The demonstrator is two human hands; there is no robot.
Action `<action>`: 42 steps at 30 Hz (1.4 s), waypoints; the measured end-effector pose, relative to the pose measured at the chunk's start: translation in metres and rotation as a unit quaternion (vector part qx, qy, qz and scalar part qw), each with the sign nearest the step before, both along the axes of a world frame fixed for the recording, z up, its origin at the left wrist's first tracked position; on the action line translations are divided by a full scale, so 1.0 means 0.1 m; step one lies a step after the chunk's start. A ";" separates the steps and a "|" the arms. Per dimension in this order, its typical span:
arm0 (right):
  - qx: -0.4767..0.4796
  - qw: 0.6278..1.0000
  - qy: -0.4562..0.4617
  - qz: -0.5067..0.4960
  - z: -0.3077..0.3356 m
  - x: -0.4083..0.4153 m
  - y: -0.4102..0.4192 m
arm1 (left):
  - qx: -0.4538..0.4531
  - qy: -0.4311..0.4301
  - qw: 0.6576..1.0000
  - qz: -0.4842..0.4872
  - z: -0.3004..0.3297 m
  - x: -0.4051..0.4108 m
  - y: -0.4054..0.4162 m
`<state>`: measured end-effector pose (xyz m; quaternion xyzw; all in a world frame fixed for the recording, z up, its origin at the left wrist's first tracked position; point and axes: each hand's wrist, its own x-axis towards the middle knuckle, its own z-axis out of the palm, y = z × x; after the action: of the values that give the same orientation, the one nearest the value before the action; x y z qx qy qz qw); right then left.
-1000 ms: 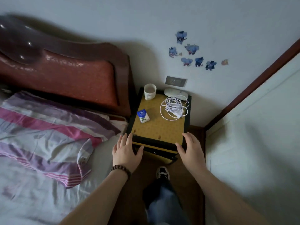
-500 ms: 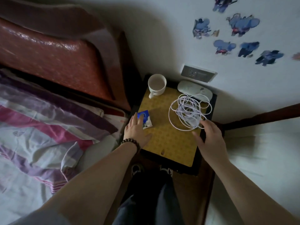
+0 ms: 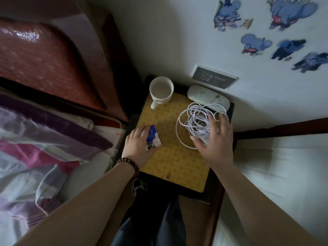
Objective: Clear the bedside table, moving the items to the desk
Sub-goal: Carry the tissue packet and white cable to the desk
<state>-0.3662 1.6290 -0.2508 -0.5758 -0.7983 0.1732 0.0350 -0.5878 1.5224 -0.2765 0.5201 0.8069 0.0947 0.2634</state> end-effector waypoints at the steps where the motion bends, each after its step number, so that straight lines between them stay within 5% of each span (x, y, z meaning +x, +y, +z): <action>1: -0.005 1.000 -0.027 0.014 -0.04 -0.06 0.08 | 0.006 -0.006 1.000 0.009 0.01 0.03 0.01; 6: -0.098 0.987 -0.125 -0.001 -0.28 -0.21 0.24 | 0.026 -0.038 0.998 0.045 0.06 0.11 0.01; 19: -0.121 0.985 -0.121 0.010 -0.36 -0.33 -0.04 | 0.017 -0.060 0.997 0.054 0.04 0.04 -0.08; 34: -0.030 0.999 -0.008 -0.007 -0.48 -0.39 -0.33 | 0.028 -0.083 0.993 0.083 0.11 -0.13 -0.30; 42: -0.037 0.995 0.089 0.004 0.33 -0.65 -0.43 | 0.060 -0.072 0.989 0.111 0.74 -0.41 -0.44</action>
<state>-0.4315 1.5856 -0.2180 -0.5559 -0.7873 0.2534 0.0833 -0.6288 1.4785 -0.2025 0.4341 0.8313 0.2086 0.2776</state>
